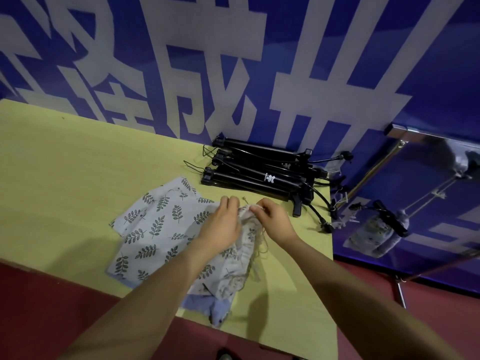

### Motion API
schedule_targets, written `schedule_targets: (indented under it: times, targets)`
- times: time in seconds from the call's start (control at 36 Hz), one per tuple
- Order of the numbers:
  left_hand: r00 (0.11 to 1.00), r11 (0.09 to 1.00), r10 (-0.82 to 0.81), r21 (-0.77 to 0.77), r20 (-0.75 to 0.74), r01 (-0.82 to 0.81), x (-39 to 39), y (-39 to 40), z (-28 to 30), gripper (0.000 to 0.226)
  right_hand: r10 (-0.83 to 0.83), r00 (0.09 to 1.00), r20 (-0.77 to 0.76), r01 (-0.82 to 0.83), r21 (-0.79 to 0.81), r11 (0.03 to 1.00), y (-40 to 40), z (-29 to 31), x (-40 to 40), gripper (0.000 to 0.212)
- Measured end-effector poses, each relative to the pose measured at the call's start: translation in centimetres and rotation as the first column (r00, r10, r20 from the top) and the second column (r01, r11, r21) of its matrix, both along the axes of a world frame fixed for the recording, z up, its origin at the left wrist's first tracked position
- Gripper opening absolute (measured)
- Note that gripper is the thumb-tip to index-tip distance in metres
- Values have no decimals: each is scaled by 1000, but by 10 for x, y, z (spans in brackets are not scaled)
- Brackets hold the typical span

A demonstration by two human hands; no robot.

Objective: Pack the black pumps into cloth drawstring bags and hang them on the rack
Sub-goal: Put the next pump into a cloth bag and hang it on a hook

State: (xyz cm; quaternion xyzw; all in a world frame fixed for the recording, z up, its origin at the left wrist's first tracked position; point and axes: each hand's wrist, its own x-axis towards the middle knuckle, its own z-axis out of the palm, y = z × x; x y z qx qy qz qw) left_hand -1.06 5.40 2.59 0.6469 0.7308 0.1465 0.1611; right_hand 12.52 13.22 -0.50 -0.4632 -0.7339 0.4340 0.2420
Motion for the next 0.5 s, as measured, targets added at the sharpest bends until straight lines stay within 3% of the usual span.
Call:
schedule_targets:
  times: [0.08, 0.19, 0.33, 0.5]
  targets:
    - [975, 984, -178, -43, -136, 174, -3, 1, 19, 30, 16, 1000, 6, -16, 40, 999, 7, 7, 0, 17]
    - [898, 962, -270, -130, -348, 239, -3, 4, 30, 42, 11, 1000, 24, -14, 97, 995, 14, 16, -3, 9]
    - [912, 980, -167, -161, -374, 114, -5, 5, 32, 60, -28, 1000, -8, 29, 108, 994, 20, 20, -3, 6]
    - [946, 991, -9, -126, -324, -34, -8, 12, 48, 76, -78, 994, -74, 82, 49, 995, 16, 18, 5, 17]
